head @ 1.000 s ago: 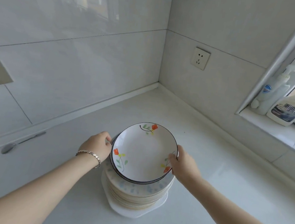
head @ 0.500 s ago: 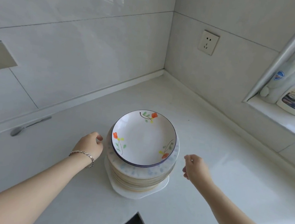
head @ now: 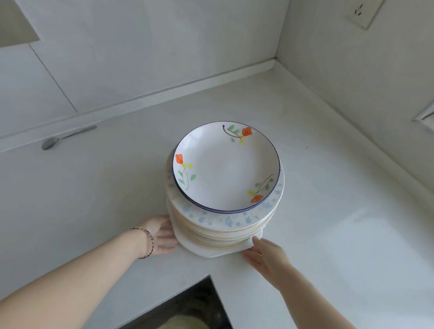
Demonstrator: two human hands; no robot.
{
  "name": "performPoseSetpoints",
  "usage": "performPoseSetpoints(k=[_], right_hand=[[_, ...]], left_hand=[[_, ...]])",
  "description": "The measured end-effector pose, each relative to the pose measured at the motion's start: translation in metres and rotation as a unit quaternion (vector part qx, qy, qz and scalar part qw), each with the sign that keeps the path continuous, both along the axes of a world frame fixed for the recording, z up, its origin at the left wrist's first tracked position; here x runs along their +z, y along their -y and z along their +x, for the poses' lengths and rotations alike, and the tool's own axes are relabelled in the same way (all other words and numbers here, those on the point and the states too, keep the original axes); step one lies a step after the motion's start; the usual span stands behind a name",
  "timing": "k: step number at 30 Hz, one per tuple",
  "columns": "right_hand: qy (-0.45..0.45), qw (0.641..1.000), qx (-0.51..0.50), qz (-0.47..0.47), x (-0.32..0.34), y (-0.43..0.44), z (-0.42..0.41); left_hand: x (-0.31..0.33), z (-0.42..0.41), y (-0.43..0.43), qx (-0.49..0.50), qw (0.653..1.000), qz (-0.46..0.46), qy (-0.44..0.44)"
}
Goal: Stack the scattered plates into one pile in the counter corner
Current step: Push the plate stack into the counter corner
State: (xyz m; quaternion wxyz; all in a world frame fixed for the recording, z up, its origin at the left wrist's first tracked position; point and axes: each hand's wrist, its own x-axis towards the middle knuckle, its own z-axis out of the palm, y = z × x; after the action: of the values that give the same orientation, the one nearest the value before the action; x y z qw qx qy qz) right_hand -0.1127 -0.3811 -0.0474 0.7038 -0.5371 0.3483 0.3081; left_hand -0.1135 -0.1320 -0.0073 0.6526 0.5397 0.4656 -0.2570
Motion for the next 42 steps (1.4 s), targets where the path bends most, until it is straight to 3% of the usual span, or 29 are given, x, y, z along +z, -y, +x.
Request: performPoseSetpoints(k=[10, 21, 42], right_hand=[[-0.012, 0.990, -0.016, -0.142, -0.004, -0.010, 0.018], [0.004, 0.985, -0.050, -0.163, 0.007, -0.012, 0.081], [0.030, 0.968, -0.163, -0.189, 0.000, 0.021, 0.313]], left_hand=[[-0.037, 0.028, -0.003, -0.098, 0.992, 0.077, -0.013], [-0.039, 0.097, -0.003, -0.120, 0.991, 0.051, 0.014], [-0.040, 0.326, 0.050, -0.047, 0.996, -0.005, 0.071]])
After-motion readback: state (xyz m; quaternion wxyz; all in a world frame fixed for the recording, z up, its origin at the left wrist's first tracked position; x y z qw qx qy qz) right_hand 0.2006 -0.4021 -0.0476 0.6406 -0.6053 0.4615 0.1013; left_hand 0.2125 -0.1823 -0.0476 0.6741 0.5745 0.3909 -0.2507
